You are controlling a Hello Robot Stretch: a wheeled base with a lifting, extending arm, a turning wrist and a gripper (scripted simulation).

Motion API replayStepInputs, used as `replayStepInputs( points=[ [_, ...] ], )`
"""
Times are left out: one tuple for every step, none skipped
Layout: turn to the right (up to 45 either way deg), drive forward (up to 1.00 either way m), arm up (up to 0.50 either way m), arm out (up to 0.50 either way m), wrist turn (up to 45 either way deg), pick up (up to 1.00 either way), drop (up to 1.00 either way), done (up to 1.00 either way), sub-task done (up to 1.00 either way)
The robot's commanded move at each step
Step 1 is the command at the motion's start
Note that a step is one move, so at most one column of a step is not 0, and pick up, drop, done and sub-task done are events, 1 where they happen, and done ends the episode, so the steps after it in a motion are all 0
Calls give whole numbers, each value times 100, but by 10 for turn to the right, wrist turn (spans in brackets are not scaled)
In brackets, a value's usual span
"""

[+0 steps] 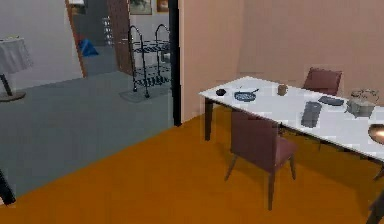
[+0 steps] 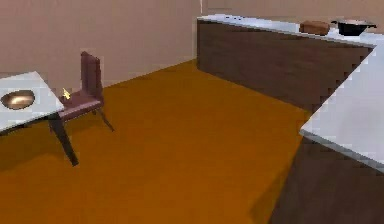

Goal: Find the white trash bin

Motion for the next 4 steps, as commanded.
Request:
replayStepInputs(
  points=[
    [-210,0,0,0,0,0,0,0,0],
    [0,100,0,0,0,0,0,0,0],
    [-30,0,0,0,0,0,0,0,0],
    [0,100,0,0,0,0,0,0,0]
  ],
)
